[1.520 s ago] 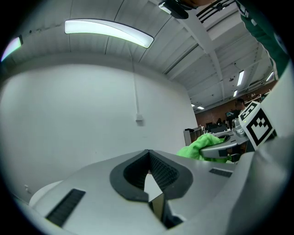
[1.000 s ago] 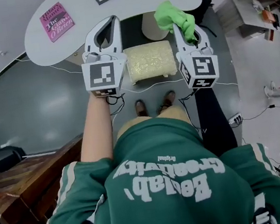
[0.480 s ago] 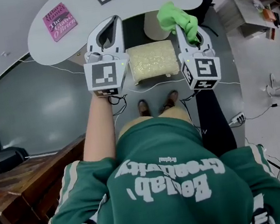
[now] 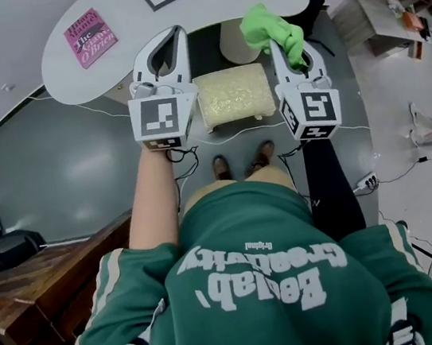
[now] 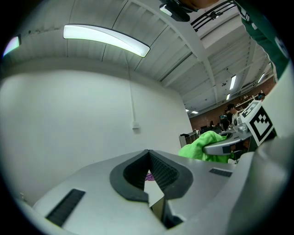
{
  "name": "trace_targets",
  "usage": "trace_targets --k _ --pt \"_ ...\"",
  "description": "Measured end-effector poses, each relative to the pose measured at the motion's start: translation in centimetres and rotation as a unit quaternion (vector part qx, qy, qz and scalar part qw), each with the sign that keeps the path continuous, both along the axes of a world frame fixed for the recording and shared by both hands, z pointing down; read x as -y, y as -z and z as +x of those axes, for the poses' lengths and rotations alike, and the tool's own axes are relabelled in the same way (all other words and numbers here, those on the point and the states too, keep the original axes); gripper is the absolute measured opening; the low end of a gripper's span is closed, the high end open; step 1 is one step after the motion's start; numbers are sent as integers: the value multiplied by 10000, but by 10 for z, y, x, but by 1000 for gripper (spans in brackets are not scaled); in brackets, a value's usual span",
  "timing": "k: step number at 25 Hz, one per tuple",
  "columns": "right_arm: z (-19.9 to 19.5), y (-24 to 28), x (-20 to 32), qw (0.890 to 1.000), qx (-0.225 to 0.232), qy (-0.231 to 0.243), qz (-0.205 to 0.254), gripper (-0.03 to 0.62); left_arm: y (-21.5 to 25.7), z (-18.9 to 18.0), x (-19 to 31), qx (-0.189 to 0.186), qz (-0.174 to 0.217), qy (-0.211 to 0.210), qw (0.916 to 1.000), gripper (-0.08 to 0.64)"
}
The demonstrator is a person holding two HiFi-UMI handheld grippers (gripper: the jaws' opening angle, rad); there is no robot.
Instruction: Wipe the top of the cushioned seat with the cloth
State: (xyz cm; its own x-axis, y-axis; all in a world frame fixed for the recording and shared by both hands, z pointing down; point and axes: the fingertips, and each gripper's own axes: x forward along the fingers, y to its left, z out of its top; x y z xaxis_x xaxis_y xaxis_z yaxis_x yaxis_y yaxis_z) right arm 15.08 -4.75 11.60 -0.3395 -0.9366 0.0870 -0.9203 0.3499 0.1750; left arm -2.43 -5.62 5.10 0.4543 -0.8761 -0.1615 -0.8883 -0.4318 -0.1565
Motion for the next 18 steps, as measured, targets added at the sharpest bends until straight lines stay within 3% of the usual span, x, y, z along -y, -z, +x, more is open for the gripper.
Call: trace_targets --k 15,18 --pt "-5 2 1 9998 -64 159 64 80 3 0 0 21 -69 18 10000 15" --pt "-6 3 2 9998 -65 179 81 80 7 -1 2 48 91 73 9999 15"
